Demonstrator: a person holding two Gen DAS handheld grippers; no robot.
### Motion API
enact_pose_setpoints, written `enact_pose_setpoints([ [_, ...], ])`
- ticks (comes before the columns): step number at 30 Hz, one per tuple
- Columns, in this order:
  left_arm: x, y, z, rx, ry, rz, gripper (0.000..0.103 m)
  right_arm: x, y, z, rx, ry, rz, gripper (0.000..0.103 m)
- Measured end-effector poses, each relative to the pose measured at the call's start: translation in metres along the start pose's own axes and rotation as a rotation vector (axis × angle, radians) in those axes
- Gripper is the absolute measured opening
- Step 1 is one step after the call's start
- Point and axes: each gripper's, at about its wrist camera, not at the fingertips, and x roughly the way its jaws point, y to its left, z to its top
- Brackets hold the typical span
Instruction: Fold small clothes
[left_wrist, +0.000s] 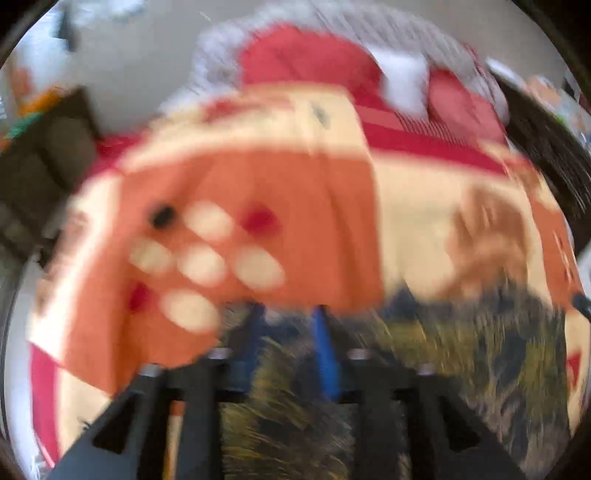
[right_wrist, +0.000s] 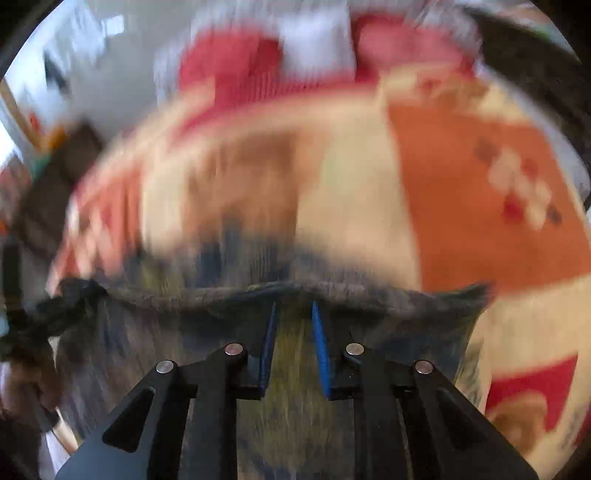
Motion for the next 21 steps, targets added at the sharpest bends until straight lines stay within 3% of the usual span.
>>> enact_pose_setpoints([
  [3, -0.022, 0.009, -0.01, -0.025, -0.082, -0.081, 0.059, -0.028, -0.022, -0.004, 0.071, -0.064, 0.057, 0.034],
  [9, -0.013, -0.025, -0.044, 0.014, -0.096, -0.134, 0.059, -0.044, -0.045, -0.032, 0.162, -0.114, -0.041, 0.034],
  [11, 0.004, -0.036, -0.046, 0.003, -0.07, -0.121, 0.059, -0.038, -0.038, -0.037, 0.173, -0.121, -0.067, 0.034],
  [13, 0.016, -0.039, -0.045, -0.025, -0.071, -0.1, 0.059, -0.029, -0.025, -0.042, 0.168, -0.128, -0.152, 0.035],
  [16, 0.037, -0.026, -0.052, -0.047, -0.06, -0.054, 0.059, -0.002, -0.022, -0.047, 0.146, -0.12, -0.23, 0.039],
  [18, 0.044, -0.014, -0.062, -0.06, -0.049, -0.086, 0.058, 0.023, -0.028, -0.051, 0.085, -0.079, -0.288, 0.039],
  [21, 0.046, -0.004, -0.066, -0.099, -0.073, -0.146, 0.058, 0.03, -0.051, -0.052, 0.157, -0.072, -0.199, 0.041],
])
